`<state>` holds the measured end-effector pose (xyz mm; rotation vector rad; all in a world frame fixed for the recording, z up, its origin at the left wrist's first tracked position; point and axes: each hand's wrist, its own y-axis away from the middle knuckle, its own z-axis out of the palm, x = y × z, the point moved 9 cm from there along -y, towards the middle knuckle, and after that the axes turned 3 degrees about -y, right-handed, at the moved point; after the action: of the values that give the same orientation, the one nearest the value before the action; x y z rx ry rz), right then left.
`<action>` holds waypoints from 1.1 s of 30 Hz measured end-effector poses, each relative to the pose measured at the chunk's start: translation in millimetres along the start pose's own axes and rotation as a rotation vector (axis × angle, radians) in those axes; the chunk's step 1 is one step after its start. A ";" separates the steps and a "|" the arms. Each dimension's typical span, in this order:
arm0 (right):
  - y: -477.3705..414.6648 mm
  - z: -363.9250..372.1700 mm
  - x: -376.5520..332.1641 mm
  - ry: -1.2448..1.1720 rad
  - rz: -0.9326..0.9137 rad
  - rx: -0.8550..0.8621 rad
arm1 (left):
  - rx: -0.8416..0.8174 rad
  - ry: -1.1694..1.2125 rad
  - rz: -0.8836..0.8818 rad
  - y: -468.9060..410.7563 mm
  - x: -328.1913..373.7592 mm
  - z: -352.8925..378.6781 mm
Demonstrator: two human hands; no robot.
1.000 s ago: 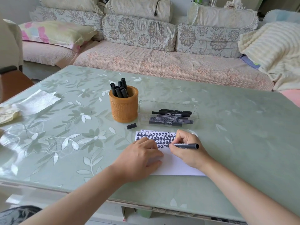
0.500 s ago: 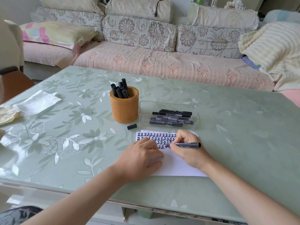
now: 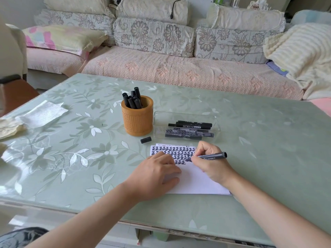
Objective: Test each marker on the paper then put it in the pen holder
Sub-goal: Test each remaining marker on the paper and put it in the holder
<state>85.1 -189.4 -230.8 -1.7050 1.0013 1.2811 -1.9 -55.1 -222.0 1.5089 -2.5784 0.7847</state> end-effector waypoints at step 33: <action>-26.0 9.4 -56.6 0.388 -0.107 -0.040 | 0.298 -0.062 -0.515 -7.4 -97.9 -67.0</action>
<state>94.7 -162.5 -174.7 -2.0578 1.0889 0.9247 41.7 50.6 -189.4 2.1787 -2.0105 1.0846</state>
